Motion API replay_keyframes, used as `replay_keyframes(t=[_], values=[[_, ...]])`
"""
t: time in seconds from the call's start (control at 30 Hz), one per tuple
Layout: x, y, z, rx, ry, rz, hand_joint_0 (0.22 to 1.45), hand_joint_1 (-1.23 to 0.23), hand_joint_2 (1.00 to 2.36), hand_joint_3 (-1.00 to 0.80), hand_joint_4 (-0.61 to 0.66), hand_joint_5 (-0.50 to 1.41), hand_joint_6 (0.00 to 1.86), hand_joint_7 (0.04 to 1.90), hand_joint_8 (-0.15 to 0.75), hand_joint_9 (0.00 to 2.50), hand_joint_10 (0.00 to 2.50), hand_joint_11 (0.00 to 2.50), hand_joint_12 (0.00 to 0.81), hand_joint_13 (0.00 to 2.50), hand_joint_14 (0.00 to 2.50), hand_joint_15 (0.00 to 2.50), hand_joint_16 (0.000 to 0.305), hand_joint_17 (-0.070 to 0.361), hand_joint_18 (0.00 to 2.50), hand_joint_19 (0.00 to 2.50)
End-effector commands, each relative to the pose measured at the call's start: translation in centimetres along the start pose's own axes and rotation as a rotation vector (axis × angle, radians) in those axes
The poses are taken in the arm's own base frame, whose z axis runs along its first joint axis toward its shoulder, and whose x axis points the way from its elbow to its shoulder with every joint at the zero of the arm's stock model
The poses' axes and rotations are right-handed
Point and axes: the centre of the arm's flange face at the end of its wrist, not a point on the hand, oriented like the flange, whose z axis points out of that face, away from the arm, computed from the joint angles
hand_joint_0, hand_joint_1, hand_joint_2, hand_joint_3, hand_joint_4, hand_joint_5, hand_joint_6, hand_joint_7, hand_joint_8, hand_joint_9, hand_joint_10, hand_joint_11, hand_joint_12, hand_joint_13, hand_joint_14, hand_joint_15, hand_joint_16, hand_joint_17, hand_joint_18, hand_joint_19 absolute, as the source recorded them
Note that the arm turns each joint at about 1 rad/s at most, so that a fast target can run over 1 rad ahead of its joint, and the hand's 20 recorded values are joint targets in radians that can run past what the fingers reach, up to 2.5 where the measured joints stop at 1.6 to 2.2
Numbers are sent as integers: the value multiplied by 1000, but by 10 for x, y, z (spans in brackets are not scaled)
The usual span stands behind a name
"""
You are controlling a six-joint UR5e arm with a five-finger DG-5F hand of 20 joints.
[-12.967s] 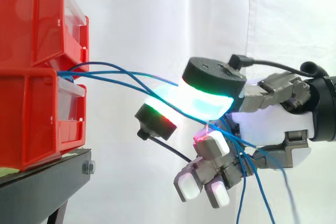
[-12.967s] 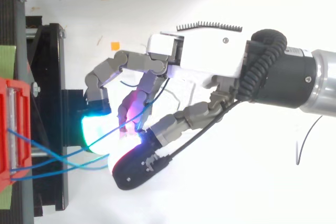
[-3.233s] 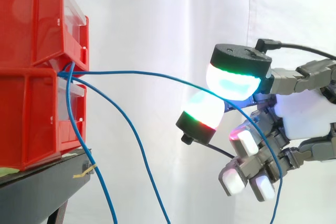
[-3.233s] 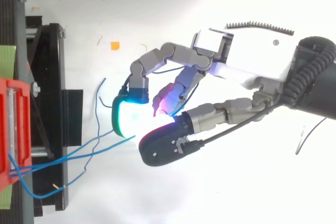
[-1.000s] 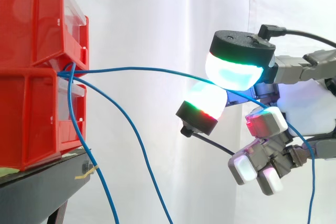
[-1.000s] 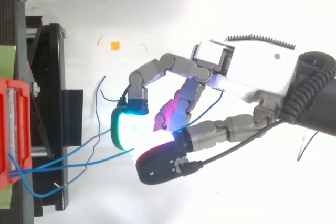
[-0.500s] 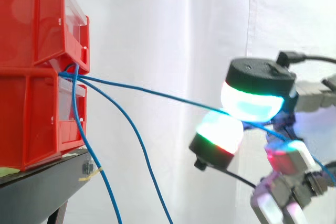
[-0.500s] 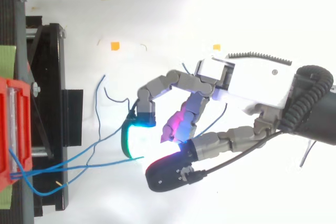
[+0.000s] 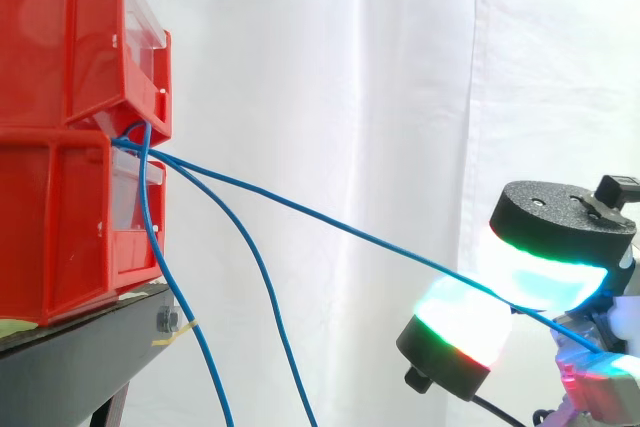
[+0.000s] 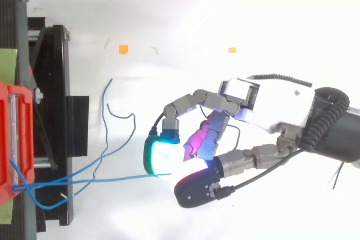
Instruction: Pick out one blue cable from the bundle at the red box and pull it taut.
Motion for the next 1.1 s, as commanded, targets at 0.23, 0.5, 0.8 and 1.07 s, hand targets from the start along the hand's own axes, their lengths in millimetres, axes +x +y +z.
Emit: replay_keyframes(t=[0.23,0.5,0.8,1.07], values=[[3,-1,-2,-2,-6,-4,626,-845,1017,-65,-45,0,864,1095,299,1519,23,547,447,1142,21,540,65,147,1028,745],[7,-1,-3,-4,1,-42,628,-846,1017,-66,-34,1,862,1107,308,1531,21,556,447,1163,21,549,66,149,1046,750],[7,-2,-2,-3,4,-68,630,-847,1016,-71,-30,1,862,1104,306,1540,21,551,453,1169,19,547,66,149,1053,750],[7,-1,-3,-4,6,-69,632,-846,1016,-73,-27,1,862,1102,311,1535,23,550,459,1164,20,560,66,149,1050,758]])
